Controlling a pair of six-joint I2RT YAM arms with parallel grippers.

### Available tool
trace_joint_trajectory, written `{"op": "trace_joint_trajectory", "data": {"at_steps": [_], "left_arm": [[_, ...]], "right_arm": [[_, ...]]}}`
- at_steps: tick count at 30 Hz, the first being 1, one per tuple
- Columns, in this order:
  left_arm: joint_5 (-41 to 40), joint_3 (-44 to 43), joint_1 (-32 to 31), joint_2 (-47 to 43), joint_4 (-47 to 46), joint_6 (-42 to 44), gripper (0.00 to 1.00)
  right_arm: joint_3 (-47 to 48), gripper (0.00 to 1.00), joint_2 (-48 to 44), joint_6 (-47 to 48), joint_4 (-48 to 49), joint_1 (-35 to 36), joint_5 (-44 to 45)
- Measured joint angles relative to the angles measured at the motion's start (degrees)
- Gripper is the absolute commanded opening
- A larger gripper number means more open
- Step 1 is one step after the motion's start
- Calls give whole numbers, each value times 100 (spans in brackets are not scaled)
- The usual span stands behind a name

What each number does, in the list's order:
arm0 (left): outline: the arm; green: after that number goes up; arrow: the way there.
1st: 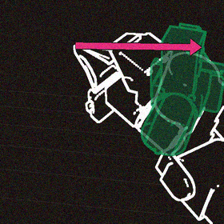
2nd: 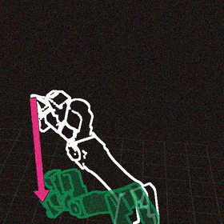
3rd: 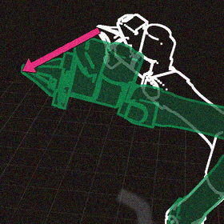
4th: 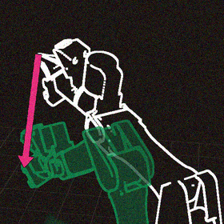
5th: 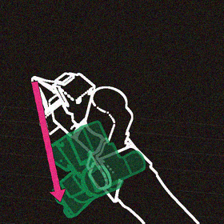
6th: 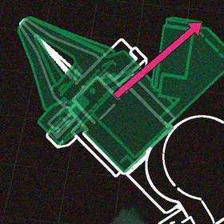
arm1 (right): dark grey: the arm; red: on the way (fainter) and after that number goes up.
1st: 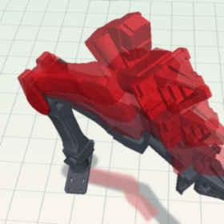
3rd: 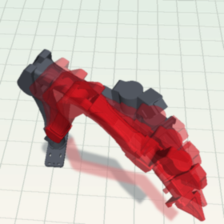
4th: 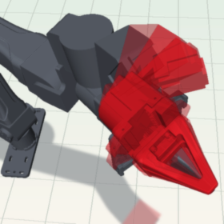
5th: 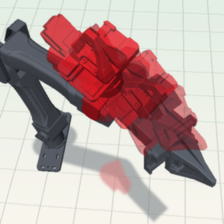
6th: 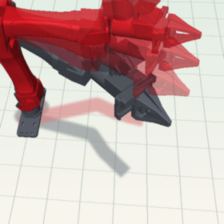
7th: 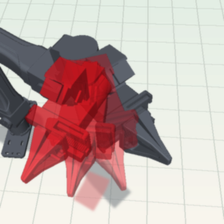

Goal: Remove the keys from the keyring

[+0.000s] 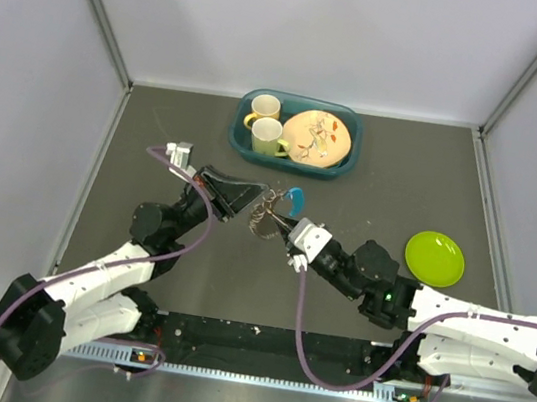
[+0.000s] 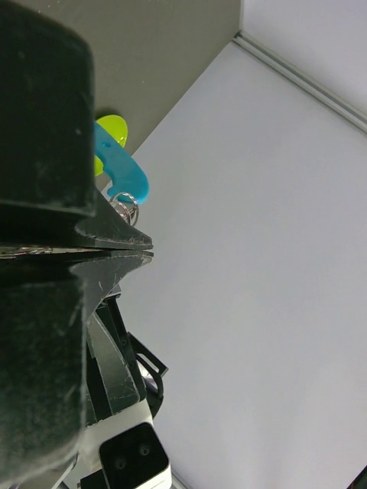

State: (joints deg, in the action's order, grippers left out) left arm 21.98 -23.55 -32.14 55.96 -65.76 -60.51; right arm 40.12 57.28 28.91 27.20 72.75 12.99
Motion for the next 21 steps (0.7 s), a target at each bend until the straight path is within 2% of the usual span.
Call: {"op": "trace_joint_trajectory", "data": {"at_steps": [5, 11, 21], "left_arm": [[-15, 46, -17, -160, 243, 168, 0], [199, 52, -52, -365, 525, 223, 1], [551, 39, -20, -708, 962, 546, 31]], "right_arm": [[-162, 0, -72, -15, 81, 26, 168], [-175, 0, -597, 289, -424, 37, 234], [201, 0, -1126, 1139, -2055, 63, 195]]}}
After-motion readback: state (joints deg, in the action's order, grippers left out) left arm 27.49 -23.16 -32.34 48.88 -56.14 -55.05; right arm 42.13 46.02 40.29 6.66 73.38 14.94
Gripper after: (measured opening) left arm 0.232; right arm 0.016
